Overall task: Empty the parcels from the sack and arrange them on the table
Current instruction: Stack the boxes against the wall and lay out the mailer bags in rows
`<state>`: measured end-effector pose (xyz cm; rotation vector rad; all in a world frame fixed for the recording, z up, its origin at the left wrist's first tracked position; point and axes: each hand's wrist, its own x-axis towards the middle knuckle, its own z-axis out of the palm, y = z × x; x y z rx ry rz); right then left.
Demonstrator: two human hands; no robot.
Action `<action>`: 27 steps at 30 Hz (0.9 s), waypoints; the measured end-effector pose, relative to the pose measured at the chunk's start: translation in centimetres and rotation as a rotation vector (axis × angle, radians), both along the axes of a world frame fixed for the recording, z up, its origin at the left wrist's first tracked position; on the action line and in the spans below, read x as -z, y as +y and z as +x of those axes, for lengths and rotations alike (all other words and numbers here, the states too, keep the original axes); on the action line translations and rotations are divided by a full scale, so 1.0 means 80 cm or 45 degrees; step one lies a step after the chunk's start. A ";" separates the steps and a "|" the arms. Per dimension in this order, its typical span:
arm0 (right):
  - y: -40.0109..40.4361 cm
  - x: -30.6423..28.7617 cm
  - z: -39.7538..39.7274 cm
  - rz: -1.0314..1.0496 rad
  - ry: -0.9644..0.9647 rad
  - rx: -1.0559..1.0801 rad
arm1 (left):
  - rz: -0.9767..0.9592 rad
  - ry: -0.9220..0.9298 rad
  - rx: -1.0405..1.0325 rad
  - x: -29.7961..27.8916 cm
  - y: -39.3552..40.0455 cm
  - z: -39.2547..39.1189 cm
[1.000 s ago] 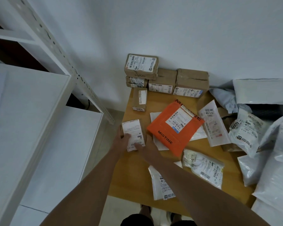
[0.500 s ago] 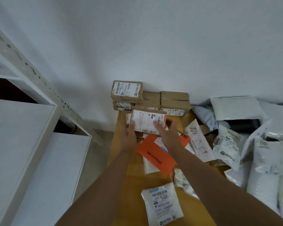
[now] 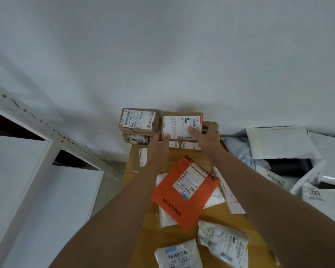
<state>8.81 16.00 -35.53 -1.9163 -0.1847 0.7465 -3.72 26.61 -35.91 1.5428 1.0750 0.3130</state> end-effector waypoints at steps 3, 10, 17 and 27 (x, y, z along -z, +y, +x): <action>0.006 0.000 0.015 -0.037 0.009 -0.108 | 0.119 0.052 0.022 0.005 0.014 0.008; 0.008 0.002 0.018 -0.159 -0.389 -0.228 | 0.230 0.184 0.037 0.023 0.022 0.029; 0.037 0.026 0.013 -0.141 -0.432 -0.190 | 0.130 0.103 -0.078 0.026 0.018 0.023; 0.038 0.045 -0.015 -0.308 -0.582 -0.041 | 0.406 0.508 -0.266 0.067 0.031 -0.027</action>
